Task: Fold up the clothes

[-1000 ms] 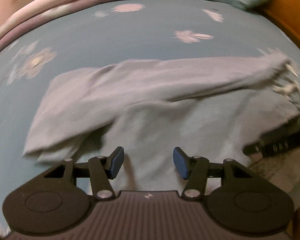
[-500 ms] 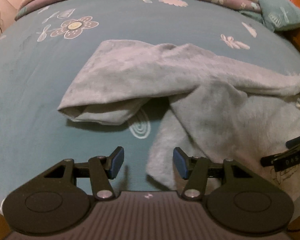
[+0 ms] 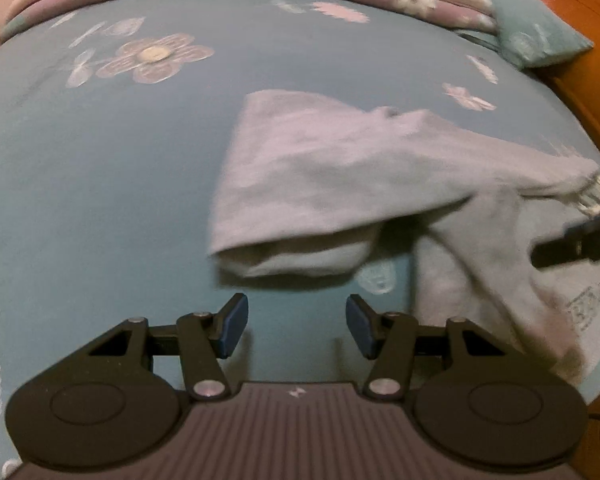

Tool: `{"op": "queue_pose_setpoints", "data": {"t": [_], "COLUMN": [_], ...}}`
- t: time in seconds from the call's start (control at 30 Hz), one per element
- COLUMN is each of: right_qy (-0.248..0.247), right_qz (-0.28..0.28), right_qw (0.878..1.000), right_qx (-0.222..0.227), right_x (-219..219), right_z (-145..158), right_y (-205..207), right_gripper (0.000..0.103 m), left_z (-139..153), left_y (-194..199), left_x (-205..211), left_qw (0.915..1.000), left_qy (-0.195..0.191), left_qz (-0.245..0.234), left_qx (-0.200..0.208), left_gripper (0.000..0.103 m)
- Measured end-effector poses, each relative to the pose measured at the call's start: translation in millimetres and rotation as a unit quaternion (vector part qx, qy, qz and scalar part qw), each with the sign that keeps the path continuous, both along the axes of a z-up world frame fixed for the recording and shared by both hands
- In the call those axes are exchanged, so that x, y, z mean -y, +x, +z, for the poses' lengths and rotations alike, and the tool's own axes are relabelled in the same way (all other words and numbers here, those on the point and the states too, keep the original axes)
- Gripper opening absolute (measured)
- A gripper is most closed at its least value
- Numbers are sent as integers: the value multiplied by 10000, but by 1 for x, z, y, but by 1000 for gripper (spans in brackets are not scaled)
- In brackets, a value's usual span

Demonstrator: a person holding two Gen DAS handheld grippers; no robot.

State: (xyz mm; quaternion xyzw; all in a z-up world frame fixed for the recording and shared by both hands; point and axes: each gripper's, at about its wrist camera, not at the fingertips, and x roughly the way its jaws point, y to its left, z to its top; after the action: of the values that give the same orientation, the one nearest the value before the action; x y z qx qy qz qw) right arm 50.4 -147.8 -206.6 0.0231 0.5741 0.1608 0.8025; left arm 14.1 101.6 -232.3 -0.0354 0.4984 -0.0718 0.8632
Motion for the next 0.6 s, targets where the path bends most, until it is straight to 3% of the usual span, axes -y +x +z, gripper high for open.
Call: {"op": "queue_pose_setpoints", "data": {"t": [0.1,0.2,0.27,0.33,0.47,0.6], "right_qy": [528,229,-115,-150,-667,-943], "right_qz": [595,1005,1224,1453,1929,1844], "right_qw": [9966,9941,9924,9890,9757,9722], "right_qx": [-222,-342,-70,247,791,1087], "right_x": [-55,-93,-103,-105,-120,-129], "right_z": [-10,-32,-31,-17,-6,-13], "right_y": [30,48,62,72,113,161], "right_gripper": [97,97,93,93,94,95], "left_z": [-3,-3,-2,-2,-6,-1], "left_y": [-10,-18,-23,-27,-29,-26], "left_x": [-22,-43,-54,-63,-70,-65], "left_qw": [9998,9990,9981,9971,9948,9956], "left_qy": [52,37,7,2,-43,-162], "left_qz": [194,441,607,764,1015,921], "left_qx": [-70,-79,-50,-13,-16,104], "left_gripper": [55,55,55,55,54,55]}}
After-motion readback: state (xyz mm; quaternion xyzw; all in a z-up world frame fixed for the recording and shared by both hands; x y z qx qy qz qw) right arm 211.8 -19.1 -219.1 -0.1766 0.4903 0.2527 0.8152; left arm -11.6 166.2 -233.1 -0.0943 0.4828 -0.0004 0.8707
